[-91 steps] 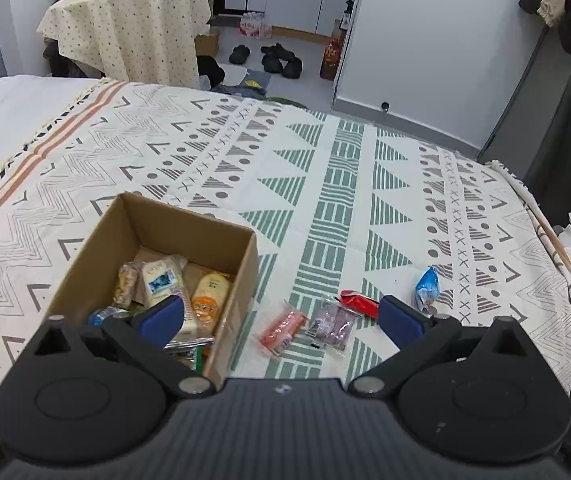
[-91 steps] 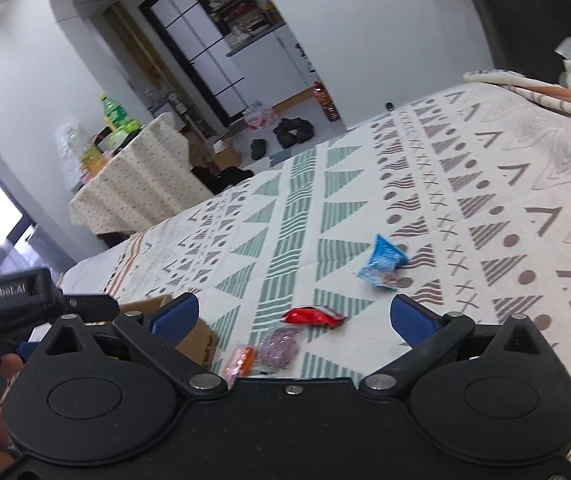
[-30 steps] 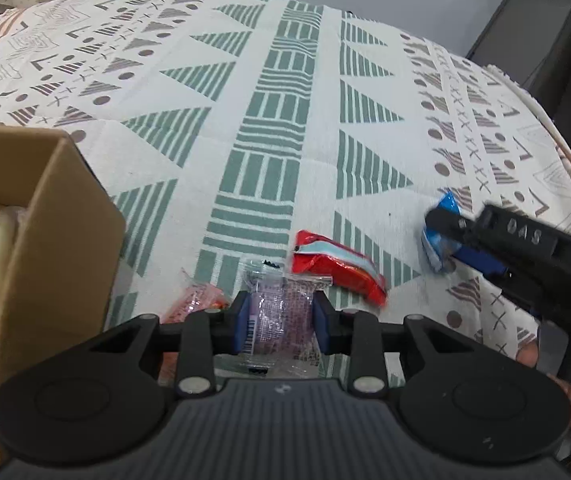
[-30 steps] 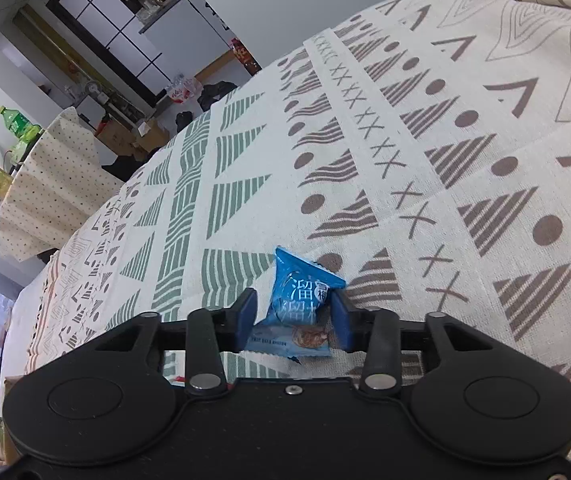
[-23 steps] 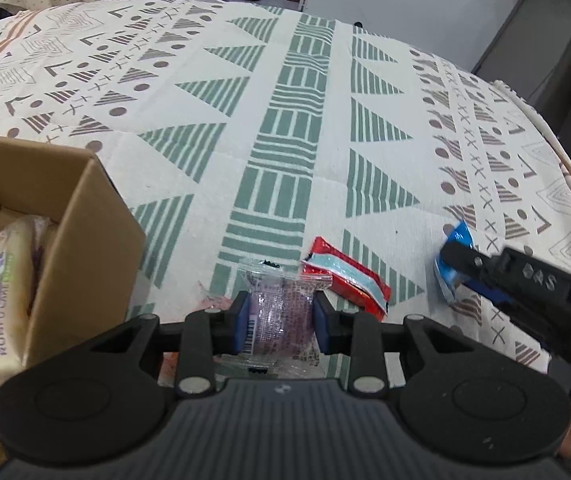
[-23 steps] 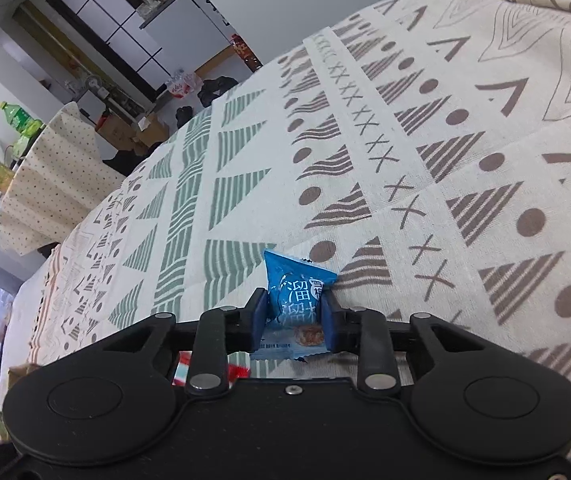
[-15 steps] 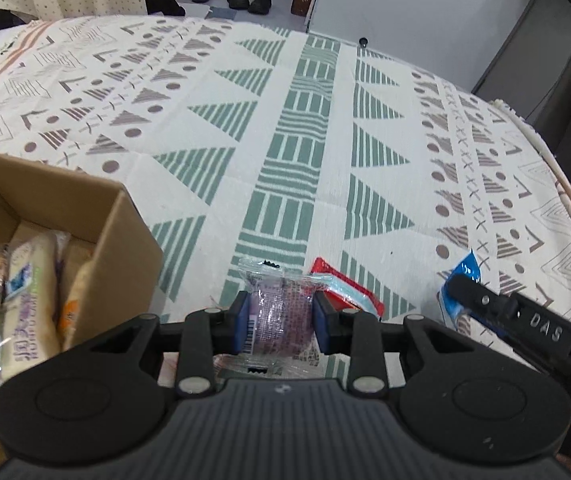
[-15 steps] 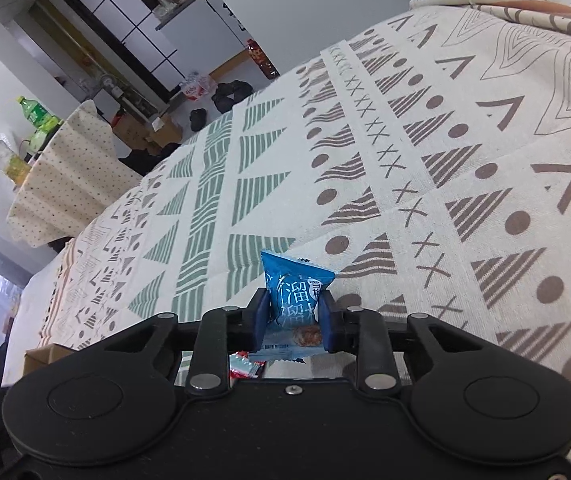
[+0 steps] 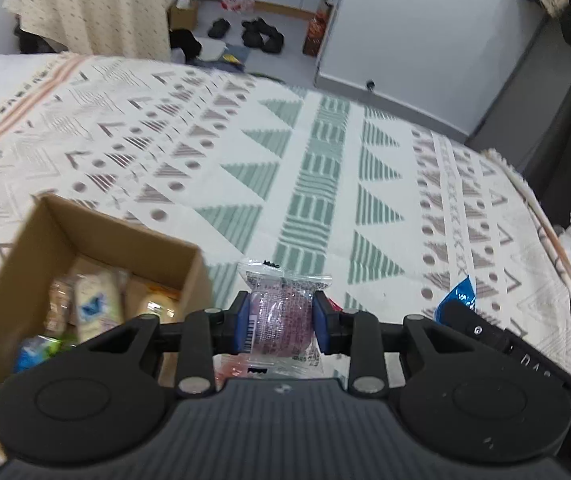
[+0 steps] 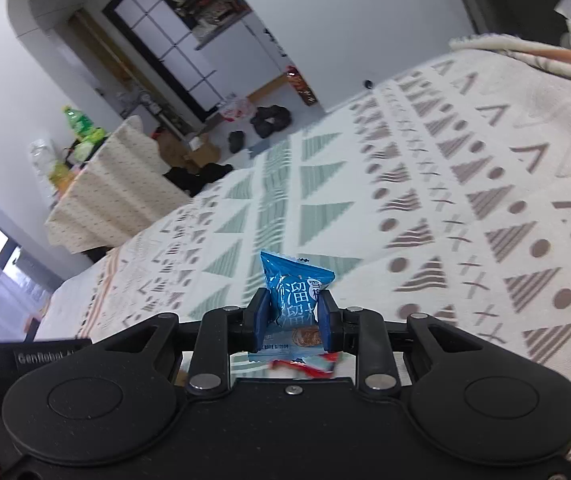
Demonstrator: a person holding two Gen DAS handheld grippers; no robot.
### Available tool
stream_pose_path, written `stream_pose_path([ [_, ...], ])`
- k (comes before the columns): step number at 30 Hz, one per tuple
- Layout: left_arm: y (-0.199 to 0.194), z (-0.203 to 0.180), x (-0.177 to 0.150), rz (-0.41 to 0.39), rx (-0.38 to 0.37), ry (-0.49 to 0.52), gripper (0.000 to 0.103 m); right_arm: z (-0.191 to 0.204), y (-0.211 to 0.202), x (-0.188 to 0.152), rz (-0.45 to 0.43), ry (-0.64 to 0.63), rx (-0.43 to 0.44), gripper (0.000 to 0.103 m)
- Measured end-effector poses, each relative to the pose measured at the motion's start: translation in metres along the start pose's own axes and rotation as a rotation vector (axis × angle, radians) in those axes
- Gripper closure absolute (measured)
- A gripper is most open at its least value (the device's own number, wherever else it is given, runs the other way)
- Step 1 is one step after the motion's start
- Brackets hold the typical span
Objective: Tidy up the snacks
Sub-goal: 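Grasp the clear purple packet with left tool while right tool grasps the blue candy, then carry both snacks over the box and open both tools to drop them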
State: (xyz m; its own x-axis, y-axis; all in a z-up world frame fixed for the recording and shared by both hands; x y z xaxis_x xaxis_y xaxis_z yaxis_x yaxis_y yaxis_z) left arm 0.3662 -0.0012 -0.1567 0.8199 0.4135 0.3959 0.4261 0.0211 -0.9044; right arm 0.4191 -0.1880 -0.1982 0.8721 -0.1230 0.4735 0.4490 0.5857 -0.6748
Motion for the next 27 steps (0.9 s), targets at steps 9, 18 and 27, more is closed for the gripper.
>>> stream_pose_path([
  [9,-0.042,0.041,0.004,-0.053,0.026,-0.064,0.071,0.057,-0.007,-0.005,-0.021,-0.085,0.083,0.077],
  [18,-0.060,0.093,-0.002,-0.059,0.064,-0.151,0.071,0.102,-0.001,-0.021,-0.013,-0.161,0.118,0.077],
  [27,-0.067,0.135,-0.007,-0.060,0.081,-0.216,0.071,0.135,0.009,-0.037,0.008,-0.248,0.117,0.077],
])
Point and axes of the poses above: each gripper's, at about its wrist camera, not at the fingertips, and y roughly the way its jaws point, z to its left, x to its top, the point moved 8 cm from there along y, roughly the way its jaws point, and after that the axes turned 10 degrees about z, right-handed, at the moved point
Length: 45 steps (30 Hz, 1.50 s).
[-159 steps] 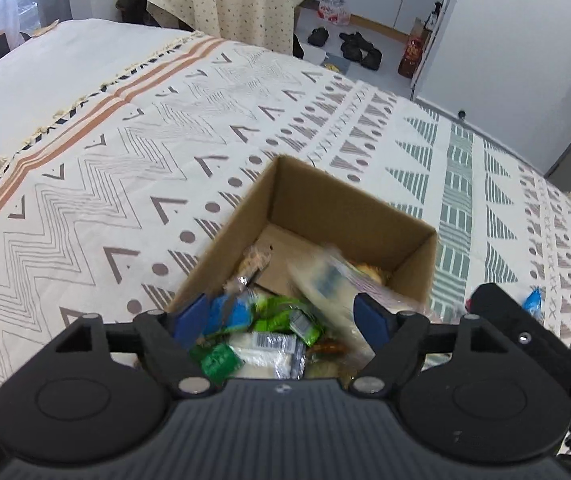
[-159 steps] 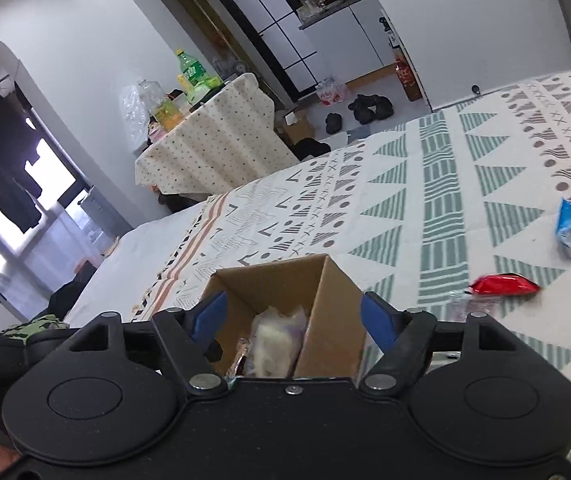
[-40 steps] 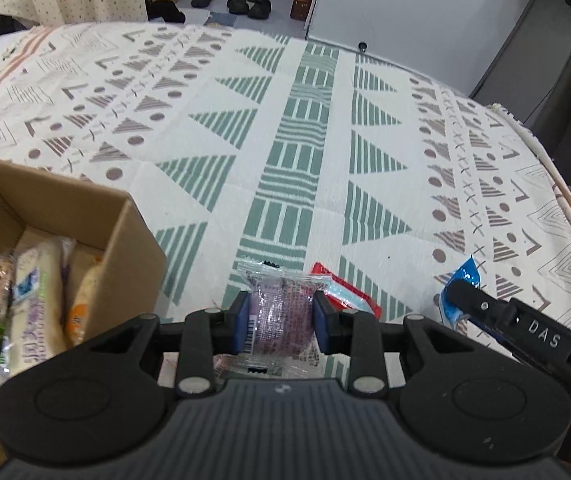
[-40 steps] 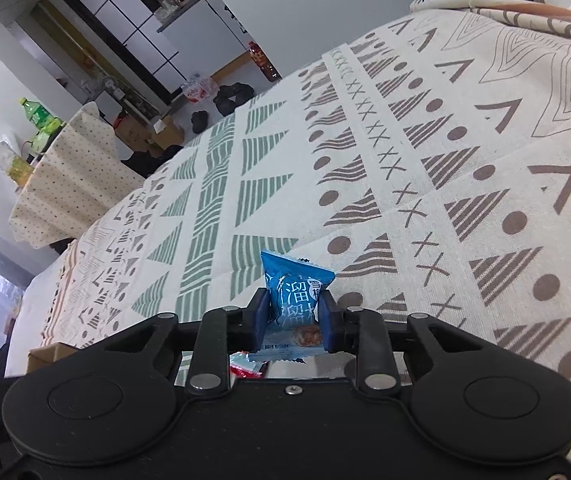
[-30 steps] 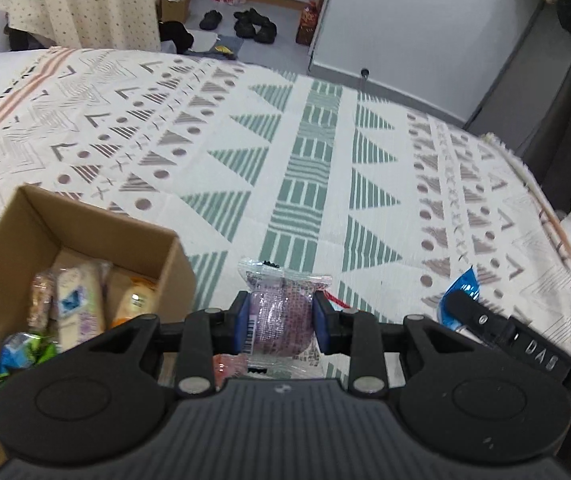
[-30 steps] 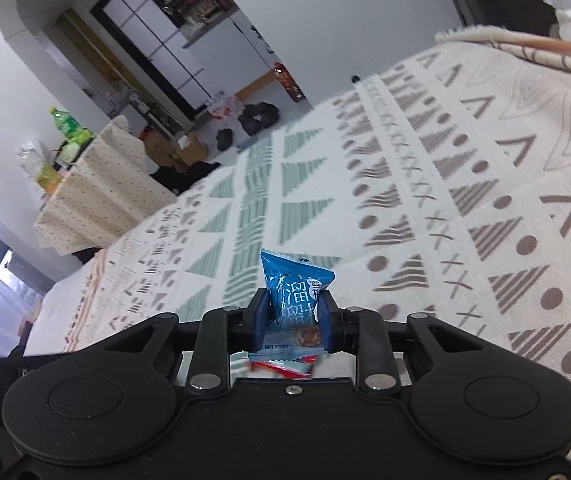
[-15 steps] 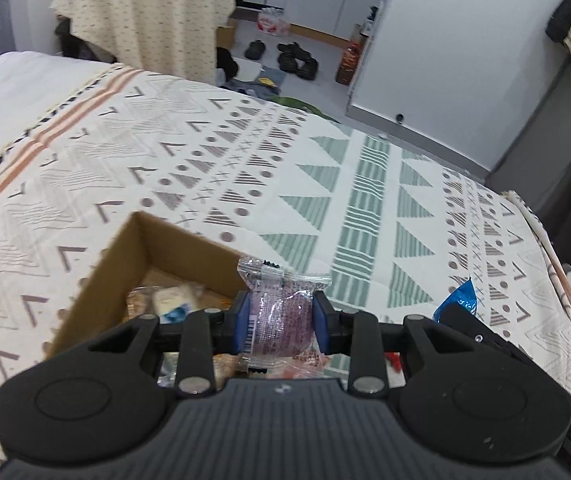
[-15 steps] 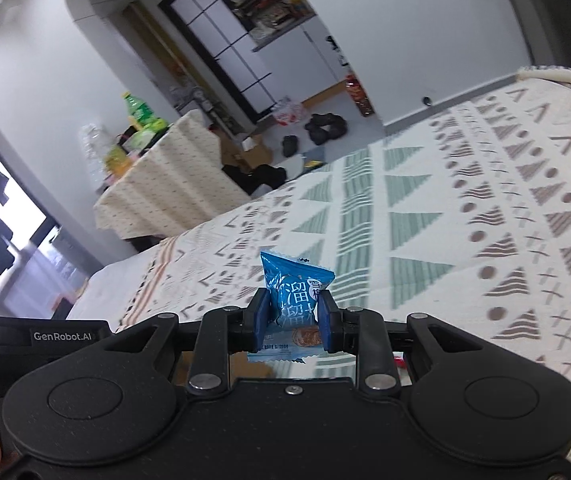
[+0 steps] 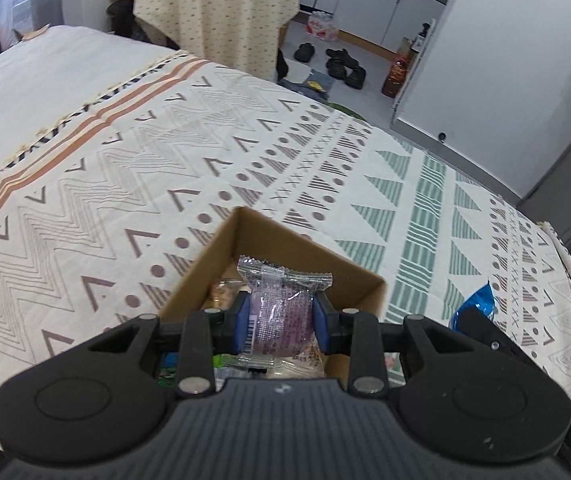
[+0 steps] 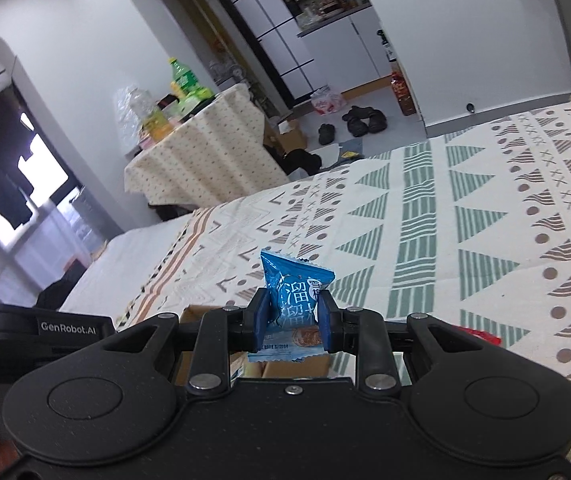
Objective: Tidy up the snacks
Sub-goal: 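Carry both snacks over the box and open both tools to drop them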
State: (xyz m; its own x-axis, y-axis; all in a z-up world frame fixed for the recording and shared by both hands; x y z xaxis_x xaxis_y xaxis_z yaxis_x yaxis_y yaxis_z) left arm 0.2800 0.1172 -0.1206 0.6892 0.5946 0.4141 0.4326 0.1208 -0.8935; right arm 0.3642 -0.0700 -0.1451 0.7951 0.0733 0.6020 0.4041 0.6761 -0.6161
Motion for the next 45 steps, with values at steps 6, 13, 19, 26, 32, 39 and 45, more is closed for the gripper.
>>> stream_pose_path([
  [6,0.007,0.023,0.002,0.008,0.012,-0.043,0.071,0.023,0.007,-0.008,0.015,-0.046,0.014,0.077],
  [13,0.022,0.040,0.007,0.023,0.001,-0.080,0.071,0.053,0.024,-0.024,0.053,-0.116,0.040,0.077],
  [19,0.037,0.039,0.013,0.034,-0.020,-0.074,0.069,0.059,0.034,-0.025,0.062,-0.126,0.042,0.077],
  [26,0.037,0.039,0.020,0.019,-0.007,-0.082,0.054,0.058,0.033,-0.019,0.031,-0.120,0.054,0.077],
  [32,0.029,0.033,0.016,-0.003,0.023,-0.055,0.040,0.056,0.027,-0.016,0.002,-0.130,0.045,0.042],
  [39,0.022,0.021,0.009,-0.018,0.029,-0.069,0.023,0.019,-0.001,-0.005,-0.038,-0.062,-0.018,0.025],
  [45,0.017,0.004,-0.002,-0.003,0.015,-0.050,0.021,-0.003,-0.021,0.000,-0.067,-0.027,-0.051,0.011],
])
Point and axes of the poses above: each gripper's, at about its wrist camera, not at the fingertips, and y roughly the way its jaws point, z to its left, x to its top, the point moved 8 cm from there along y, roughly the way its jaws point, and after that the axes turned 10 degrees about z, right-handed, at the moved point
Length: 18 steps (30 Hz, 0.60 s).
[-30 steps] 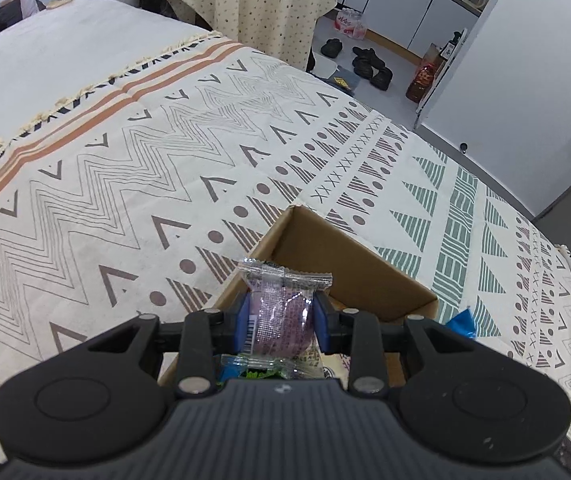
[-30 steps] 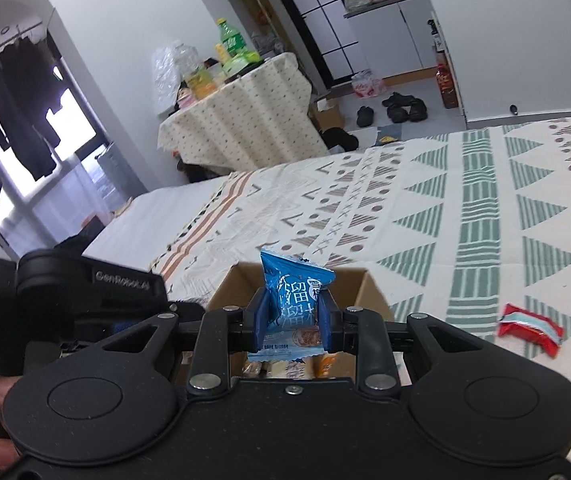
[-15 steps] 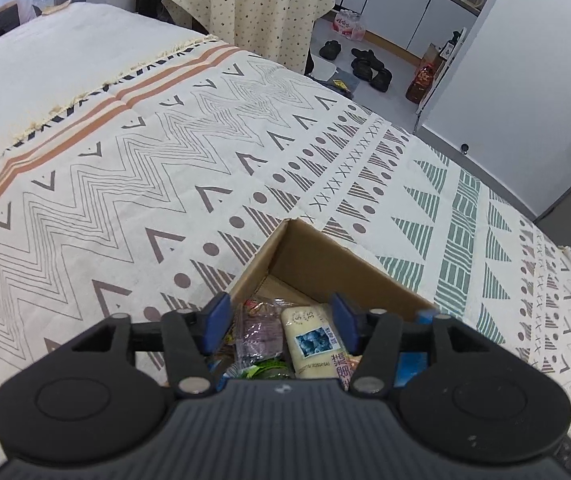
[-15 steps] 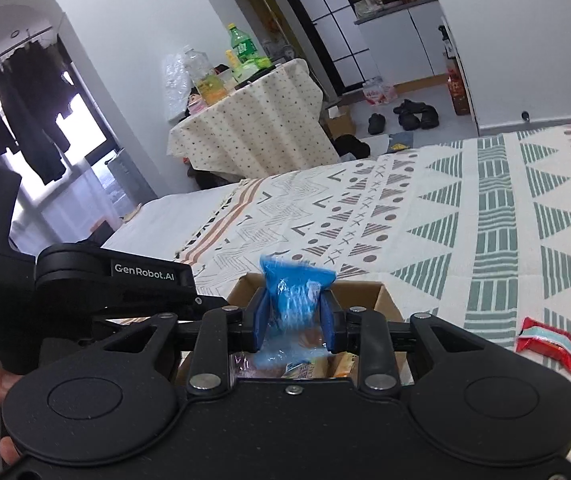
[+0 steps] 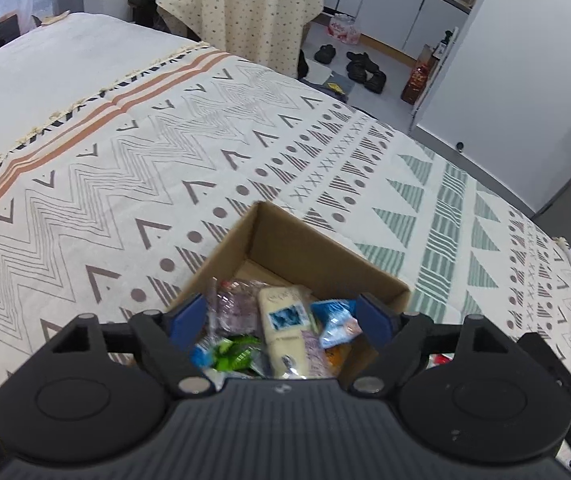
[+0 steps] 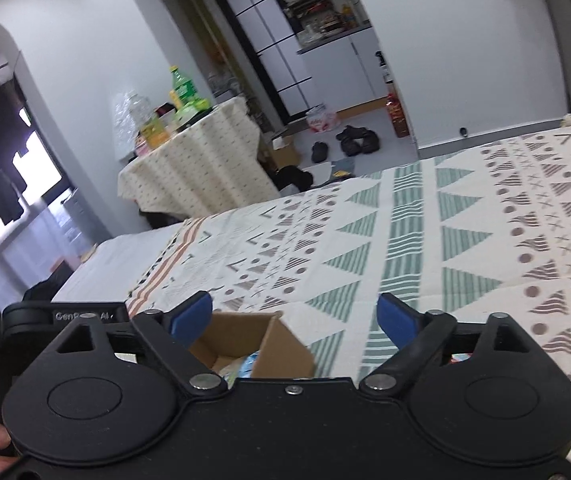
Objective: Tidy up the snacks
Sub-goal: 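Withdraw both open tools from the box toward the red and orange packets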
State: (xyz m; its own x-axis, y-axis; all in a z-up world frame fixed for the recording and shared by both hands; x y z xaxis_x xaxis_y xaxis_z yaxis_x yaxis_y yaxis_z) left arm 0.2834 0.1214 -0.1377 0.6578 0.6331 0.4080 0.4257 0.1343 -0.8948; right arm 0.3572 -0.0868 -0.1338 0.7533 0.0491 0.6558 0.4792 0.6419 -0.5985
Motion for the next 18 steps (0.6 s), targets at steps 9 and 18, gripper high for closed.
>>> stream_pose_path([
  [9,-0.007,-0.036,-0.022,0.006,-0.045,0.049,0.002,-0.044,-0.030,0.000,-0.013,0.069,-0.042,0.004],
  [18,-0.021,-0.079,-0.042,-0.006,-0.151,0.113,0.000,-0.085,-0.053,-0.013,-0.041,0.151,-0.080,0.000],
])
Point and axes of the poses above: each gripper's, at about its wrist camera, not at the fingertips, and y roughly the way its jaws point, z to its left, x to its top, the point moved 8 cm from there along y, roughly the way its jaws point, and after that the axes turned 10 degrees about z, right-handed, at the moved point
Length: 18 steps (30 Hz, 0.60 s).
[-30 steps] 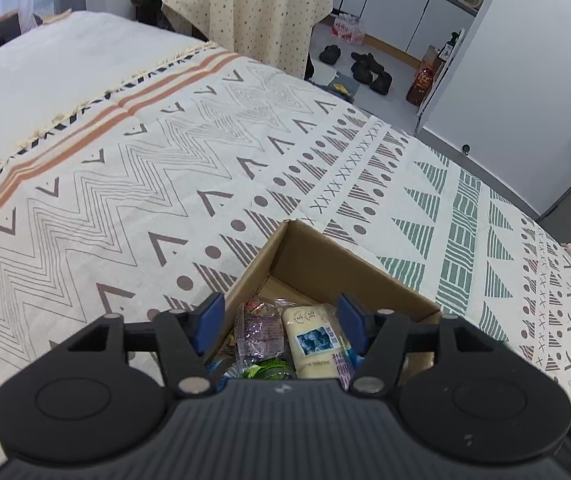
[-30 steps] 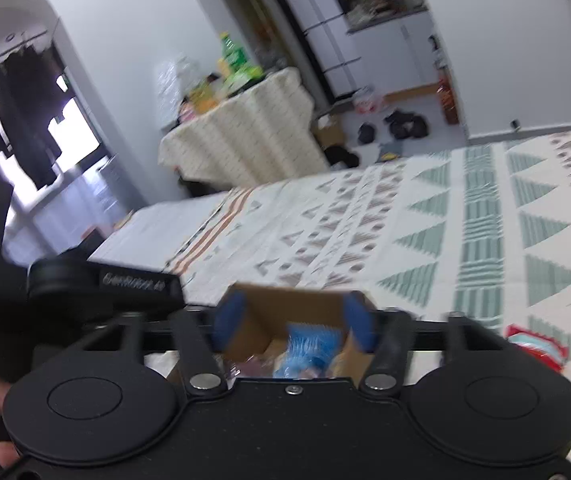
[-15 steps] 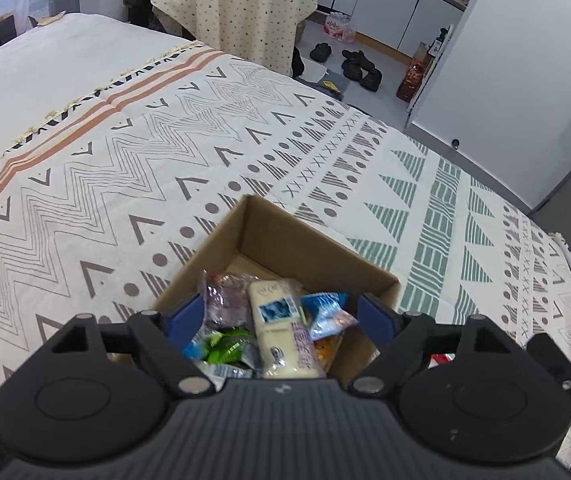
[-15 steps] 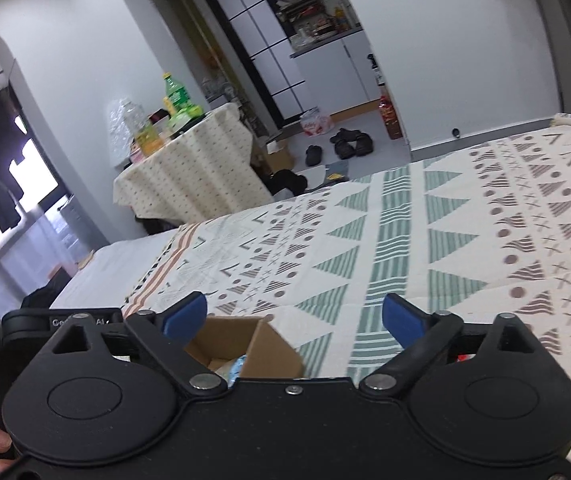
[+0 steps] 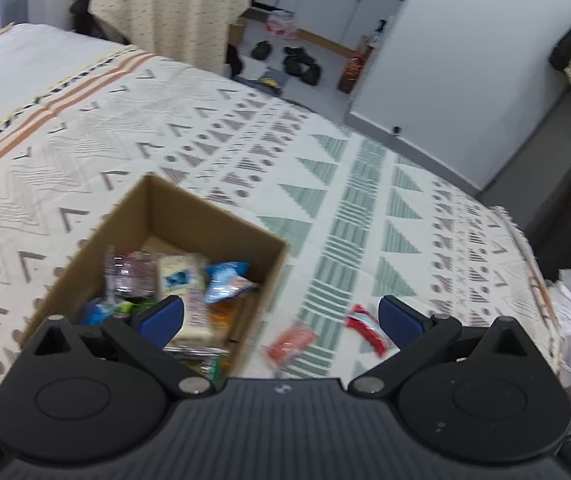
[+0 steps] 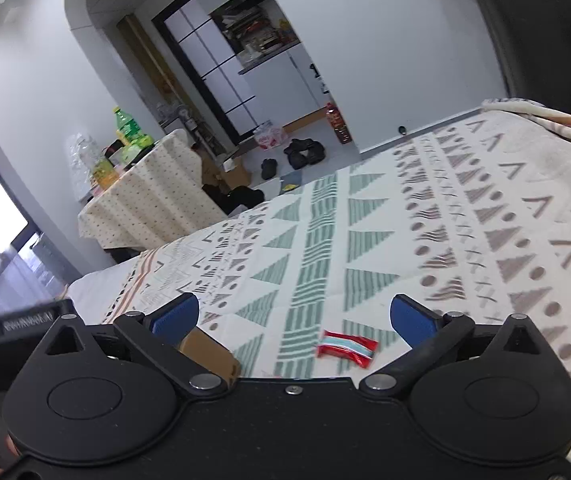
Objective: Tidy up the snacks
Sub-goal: 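Withdraw both open tools from the box toward the red and orange packets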
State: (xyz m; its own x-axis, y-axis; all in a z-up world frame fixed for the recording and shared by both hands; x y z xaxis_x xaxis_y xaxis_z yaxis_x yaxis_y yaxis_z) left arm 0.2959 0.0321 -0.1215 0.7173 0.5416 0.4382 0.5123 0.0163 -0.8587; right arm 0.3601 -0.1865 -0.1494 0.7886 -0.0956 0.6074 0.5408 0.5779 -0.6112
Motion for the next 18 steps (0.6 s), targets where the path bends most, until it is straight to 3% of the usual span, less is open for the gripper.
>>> stream_pose_path([
  [3,-0.002,-0.016,-0.006,-0.003,-0.055,0.027,0.000,-0.012,-0.003,-0.008,0.007,0.017,-0.015,0.000],
  [7,0.000,-0.028,-0.014,0.007,-0.077,0.047,0.000,-0.021,-0.009,-0.009,-0.006,0.037,-0.025,0.000],
  [18,0.013,-0.051,-0.030,0.047,-0.002,0.173,0.000,-0.036,-0.014,-0.023,0.009,0.047,-0.040,0.000],
])
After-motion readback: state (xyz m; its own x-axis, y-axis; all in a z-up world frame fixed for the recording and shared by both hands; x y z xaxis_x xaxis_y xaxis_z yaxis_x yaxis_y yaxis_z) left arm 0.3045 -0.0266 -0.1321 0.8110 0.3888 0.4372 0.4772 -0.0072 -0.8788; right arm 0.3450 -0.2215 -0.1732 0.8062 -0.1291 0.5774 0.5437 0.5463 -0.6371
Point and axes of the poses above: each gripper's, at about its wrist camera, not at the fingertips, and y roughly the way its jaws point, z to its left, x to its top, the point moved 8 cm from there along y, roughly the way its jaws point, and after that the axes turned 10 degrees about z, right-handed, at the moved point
